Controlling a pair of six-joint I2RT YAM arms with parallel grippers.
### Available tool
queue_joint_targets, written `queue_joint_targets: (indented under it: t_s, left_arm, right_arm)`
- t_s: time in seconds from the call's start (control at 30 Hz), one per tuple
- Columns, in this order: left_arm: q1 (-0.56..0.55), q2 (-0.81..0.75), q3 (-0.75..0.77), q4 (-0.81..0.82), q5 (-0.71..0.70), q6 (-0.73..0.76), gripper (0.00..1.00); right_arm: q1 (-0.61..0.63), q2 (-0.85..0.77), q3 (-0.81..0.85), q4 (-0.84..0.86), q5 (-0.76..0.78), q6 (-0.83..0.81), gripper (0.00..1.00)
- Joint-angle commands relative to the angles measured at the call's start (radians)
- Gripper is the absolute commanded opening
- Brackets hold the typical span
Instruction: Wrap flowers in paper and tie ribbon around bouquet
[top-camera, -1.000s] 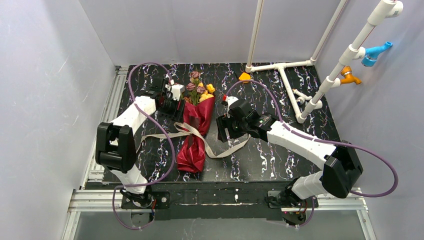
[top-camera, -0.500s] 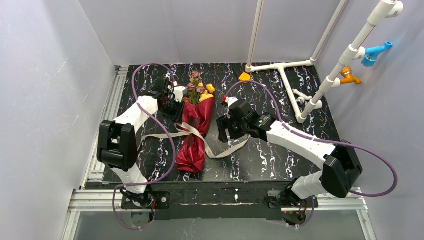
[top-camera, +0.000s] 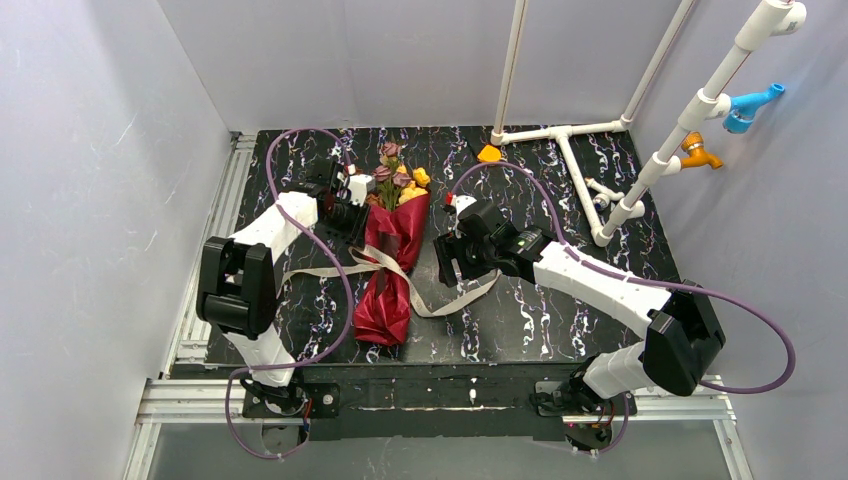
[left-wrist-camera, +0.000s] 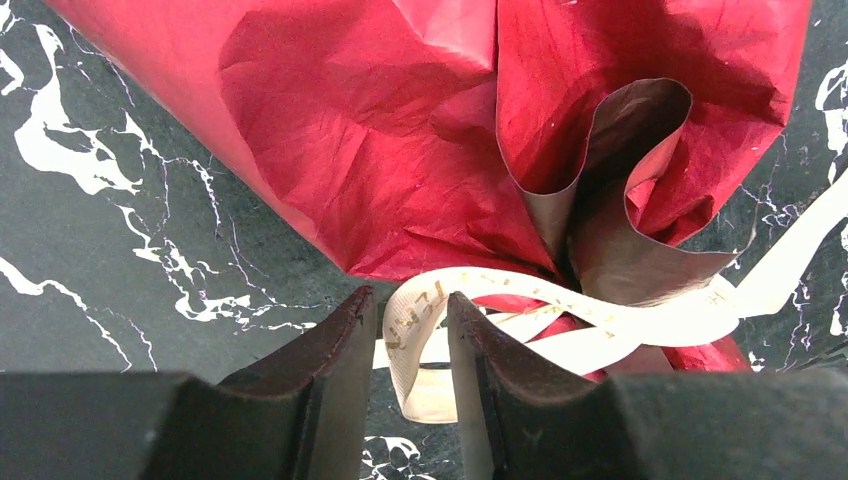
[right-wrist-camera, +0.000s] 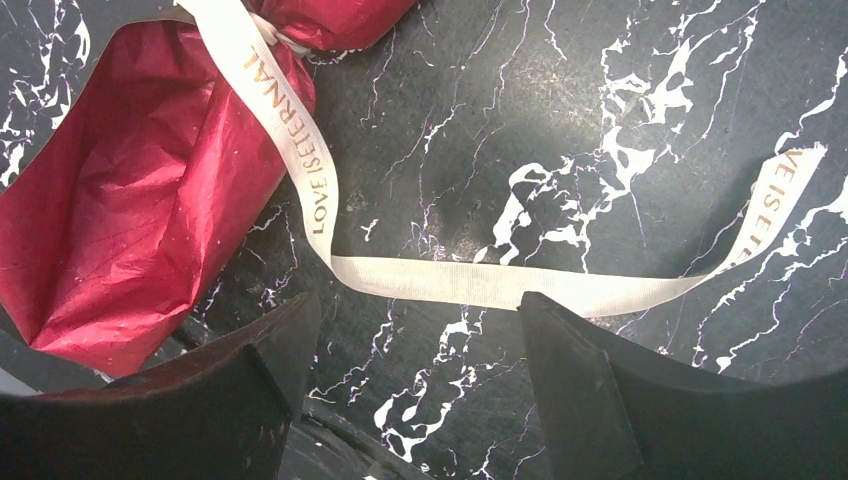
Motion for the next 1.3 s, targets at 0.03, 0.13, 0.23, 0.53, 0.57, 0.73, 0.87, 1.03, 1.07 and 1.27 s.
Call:
queue_joint_targets:
  t_s: [0.03,0.13,0.23,0.53,0.57,0.73,0.87,1.03,1.07,1.27]
  left_arm:
    - [0.001,-0.006,-0.005,-0.002,-0.006,0.017,0.28]
    - [0.002,-0.010,-0.007,0.005,0.000,0.006,0.07]
    - [0.005,-0.046,-0.028,0.039,0.010,-0.028,0.00]
    - [0.108,-0.184,-0.159,0.200,0.074,-0.298,0.00]
    - [0.116,-0.199,-0.179,0.215,0.067,-0.322,0.00]
    - [0.165,-0.238,-0.242,0.254,0.043,-0.417,0.00]
    - [0.184,-0.248,-0.268,0.257,0.012,-0.455,0.00]
    - [0.222,-0.259,-0.300,0.245,-0.051,-0.548,0.00]
    - [0.231,-0.258,-0.308,0.246,-0.051,-0.572,0.00]
    - [0.236,-0.307,-0.317,0.172,-0.154,-0.708,0.61]
  right_arm:
    - [-0.003,-0.003,0.036,-0.004,0.017,-0.010,0.82]
    - [-0.003,-0.004,0.037,-0.005,0.017,-0.010,0.82]
    - [-0.003,-0.005,0.040,-0.008,0.019,-0.012,0.82]
    - [-0.004,0.002,0.045,-0.003,0.004,-0.013,0.82]
    - [-0.005,0.003,0.045,-0.002,0.003,-0.013,0.82]
    - [-0.005,0.005,0.039,0.004,-0.004,-0.010,0.82]
    - [-0.004,0.011,0.036,0.012,-0.017,-0.003,0.82]
    - [-0.005,0.013,0.033,0.017,-0.029,0.004,0.82]
    - [-0.005,0.012,0.031,0.018,-0.031,0.005,0.82]
    - [-0.005,-0.011,0.030,-0.001,-0.035,0.013,0.83]
